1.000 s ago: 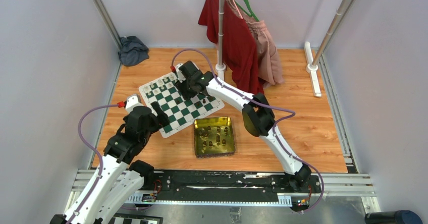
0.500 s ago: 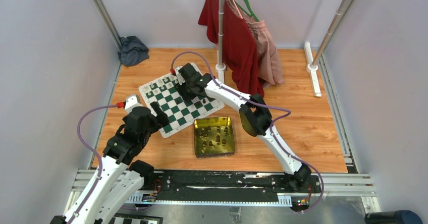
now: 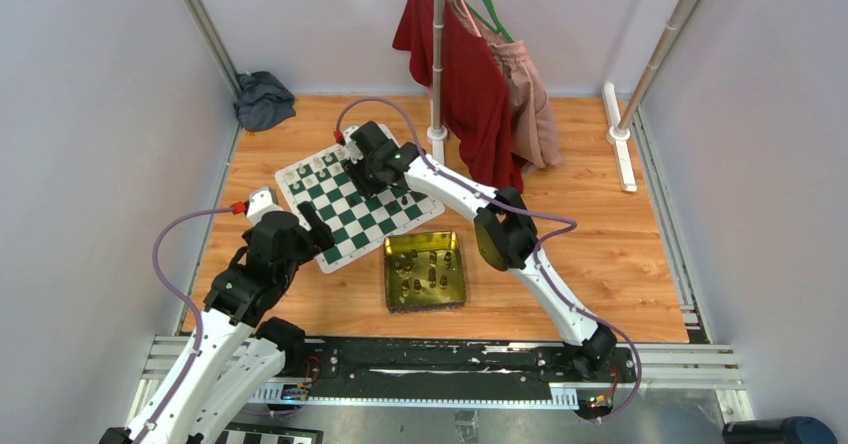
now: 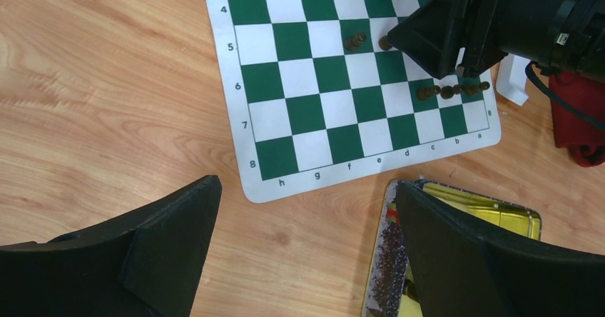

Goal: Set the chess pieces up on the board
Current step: Move the chess piece to the chessboard.

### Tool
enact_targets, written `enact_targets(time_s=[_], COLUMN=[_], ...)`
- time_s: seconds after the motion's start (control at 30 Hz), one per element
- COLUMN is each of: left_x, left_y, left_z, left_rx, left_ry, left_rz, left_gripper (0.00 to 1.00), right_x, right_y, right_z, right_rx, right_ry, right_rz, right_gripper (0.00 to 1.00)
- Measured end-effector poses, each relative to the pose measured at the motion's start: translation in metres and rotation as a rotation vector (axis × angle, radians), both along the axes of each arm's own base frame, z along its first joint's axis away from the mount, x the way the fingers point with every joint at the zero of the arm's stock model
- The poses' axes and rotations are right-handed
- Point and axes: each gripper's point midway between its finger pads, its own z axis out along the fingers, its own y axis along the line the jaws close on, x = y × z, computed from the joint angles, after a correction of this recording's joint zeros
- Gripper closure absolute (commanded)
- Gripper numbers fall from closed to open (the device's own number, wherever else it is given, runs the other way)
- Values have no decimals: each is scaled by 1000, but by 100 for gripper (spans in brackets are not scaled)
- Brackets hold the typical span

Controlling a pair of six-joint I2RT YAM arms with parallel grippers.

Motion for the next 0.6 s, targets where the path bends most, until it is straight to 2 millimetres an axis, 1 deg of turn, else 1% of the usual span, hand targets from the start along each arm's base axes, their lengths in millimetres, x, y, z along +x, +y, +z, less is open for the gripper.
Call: enact_targets(time_s=[0.33,0.5,0.6], left_x=[0,0,0], left_y=[2,2,2], left_z=[-1,-1,-1], left_rx=[13,17,19], left_ry=[2,4,4], left_rz=[2,0,-1], left_gripper=[0,0,0], right_x=[-2,-3,-3], right_y=[2,3,3], right_z=[-18,-22,-21], right_rx=[-11,-11,-8], right_ry=[28,38,38], right_rz=[0,3,3], right_gripper=[60,64,65])
